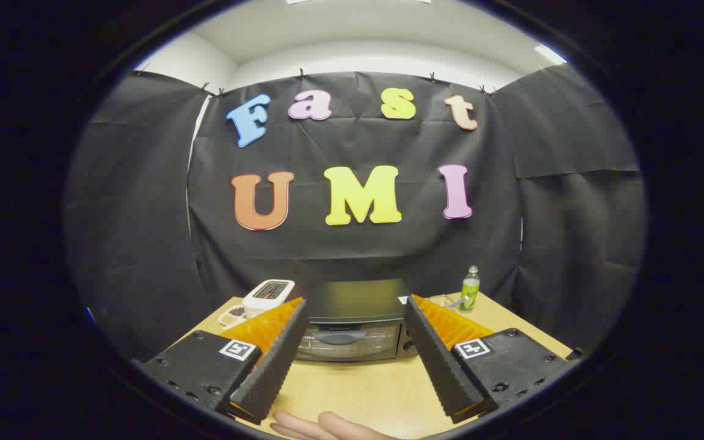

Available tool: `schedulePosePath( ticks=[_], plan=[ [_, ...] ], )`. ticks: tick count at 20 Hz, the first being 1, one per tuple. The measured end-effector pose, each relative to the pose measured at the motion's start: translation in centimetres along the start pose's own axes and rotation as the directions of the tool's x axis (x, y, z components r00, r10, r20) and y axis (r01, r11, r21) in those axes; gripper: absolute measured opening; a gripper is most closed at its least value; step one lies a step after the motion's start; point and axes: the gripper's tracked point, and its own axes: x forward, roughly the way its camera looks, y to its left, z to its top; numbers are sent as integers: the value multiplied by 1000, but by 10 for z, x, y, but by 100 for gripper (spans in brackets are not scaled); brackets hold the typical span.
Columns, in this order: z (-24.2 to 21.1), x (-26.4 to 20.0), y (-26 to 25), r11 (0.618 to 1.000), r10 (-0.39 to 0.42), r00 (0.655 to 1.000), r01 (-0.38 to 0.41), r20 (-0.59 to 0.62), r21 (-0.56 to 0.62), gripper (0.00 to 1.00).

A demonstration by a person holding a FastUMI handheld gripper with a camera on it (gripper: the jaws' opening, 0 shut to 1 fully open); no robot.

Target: Open the toaster oven, put the food inside, and close the toaster oven door.

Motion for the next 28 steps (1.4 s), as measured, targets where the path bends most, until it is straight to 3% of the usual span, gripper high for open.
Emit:
schedulePosePath(
  ticks=[17, 28],
  plan=[
    [2, -11, 1, 1000, 16, 999, -16, 37, -23, 100],
    [-20, 28, 14, 999, 23, 999, -22, 25, -30, 100]
  ],
)
